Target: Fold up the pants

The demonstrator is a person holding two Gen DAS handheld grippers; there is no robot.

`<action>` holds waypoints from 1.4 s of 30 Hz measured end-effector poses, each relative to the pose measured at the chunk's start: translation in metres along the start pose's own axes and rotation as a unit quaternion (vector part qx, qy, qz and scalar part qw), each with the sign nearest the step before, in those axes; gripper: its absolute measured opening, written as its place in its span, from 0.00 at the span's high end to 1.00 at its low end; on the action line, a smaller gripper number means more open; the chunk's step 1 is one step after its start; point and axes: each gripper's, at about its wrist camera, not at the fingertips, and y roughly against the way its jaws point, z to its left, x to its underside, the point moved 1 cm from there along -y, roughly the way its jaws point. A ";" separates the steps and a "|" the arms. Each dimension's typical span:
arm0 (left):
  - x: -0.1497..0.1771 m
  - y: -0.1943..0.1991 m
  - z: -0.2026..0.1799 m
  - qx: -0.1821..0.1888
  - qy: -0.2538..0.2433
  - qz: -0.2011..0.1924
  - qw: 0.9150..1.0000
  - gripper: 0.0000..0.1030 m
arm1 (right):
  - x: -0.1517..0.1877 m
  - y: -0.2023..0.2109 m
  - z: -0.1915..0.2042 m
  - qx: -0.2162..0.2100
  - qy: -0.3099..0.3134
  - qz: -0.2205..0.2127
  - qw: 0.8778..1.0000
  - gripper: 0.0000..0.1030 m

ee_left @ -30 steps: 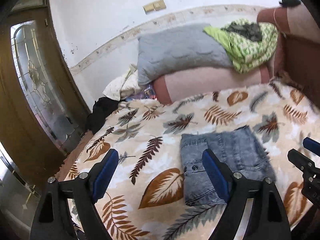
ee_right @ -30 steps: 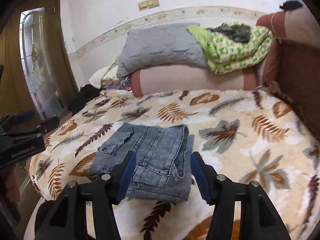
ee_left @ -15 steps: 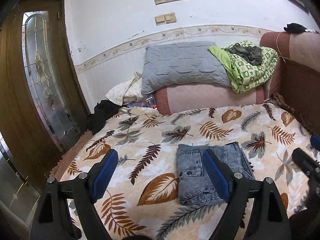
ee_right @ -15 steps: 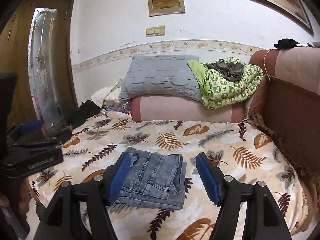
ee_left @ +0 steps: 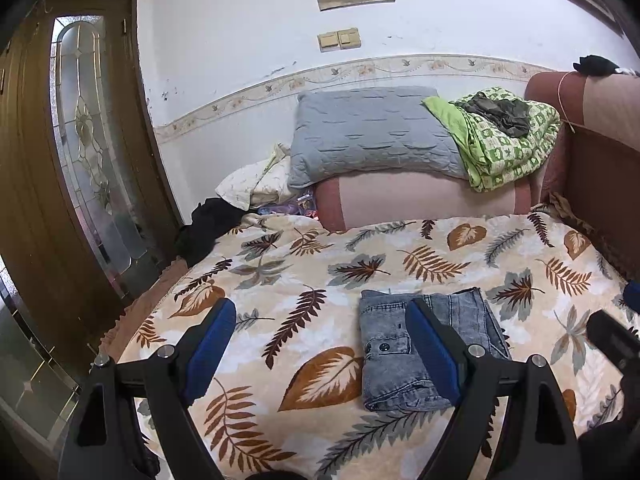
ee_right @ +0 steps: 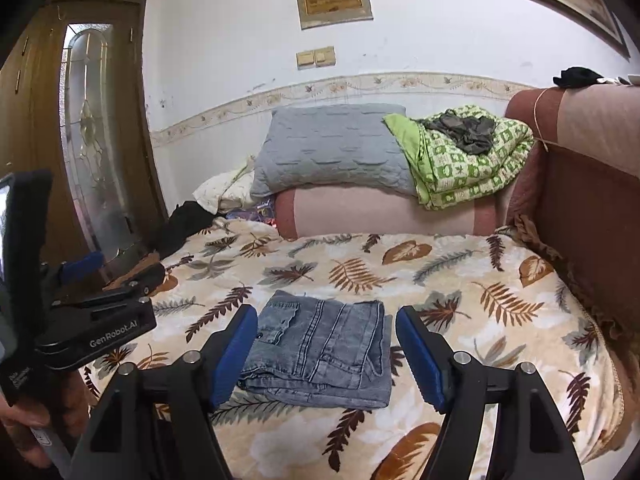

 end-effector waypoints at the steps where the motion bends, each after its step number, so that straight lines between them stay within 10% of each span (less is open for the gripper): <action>1: 0.000 0.001 0.001 0.000 0.001 -0.001 1.000 0.16 | 0.001 -0.001 0.001 0.002 0.001 0.001 1.000 0.27; 30: 0.000 0.020 0.030 -0.010 0.040 -0.028 0.999 0.15 | 0.004 0.008 0.026 0.039 0.021 -0.033 0.998 0.27; 33: 0.000 0.019 0.030 -0.015 0.043 -0.024 0.999 0.01 | 0.005 0.009 0.027 0.039 0.019 -0.035 0.998 0.27; 42: 0.001 0.021 0.030 -0.018 0.043 -0.032 0.998 0.00 | 0.007 0.004 0.027 0.034 0.018 -0.025 0.999 0.27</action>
